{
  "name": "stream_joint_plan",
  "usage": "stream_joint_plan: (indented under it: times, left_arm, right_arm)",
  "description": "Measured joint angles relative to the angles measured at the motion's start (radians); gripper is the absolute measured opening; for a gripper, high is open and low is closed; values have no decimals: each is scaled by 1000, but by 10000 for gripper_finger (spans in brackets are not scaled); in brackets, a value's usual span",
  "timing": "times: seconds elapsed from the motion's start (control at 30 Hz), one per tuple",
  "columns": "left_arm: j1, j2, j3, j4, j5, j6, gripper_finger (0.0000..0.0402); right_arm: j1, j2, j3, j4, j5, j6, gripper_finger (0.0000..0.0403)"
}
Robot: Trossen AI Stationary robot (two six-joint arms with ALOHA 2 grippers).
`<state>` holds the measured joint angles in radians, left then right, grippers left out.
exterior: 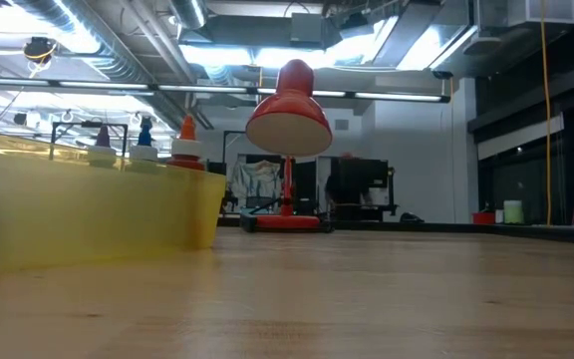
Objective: Pick & Place food coloring
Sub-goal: Put the large yellow food coloring bottle into the yellow bin
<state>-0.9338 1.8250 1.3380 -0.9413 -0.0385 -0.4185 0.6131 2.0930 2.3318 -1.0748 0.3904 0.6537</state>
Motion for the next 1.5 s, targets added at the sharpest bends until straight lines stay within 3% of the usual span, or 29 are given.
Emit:
stream_joint_plan:
  times: [0.33,0.67,1.33,1.5]
  left_arm:
    - [-8,67,0,57,-41,-5,227]
    - [-26,185,6,63,13,-31,226]
    - [-27,131,-1,112,-16,-85,205]
    - [-24,131,-1,163,-35,-76,184]
  right_arm:
    - [0,0,0,1,0,0,241]
    - [0,0,0,1,0,14,241]
    - [0,0,1,0,0,102,241]
    - [0,0,1,0,0,105,241]
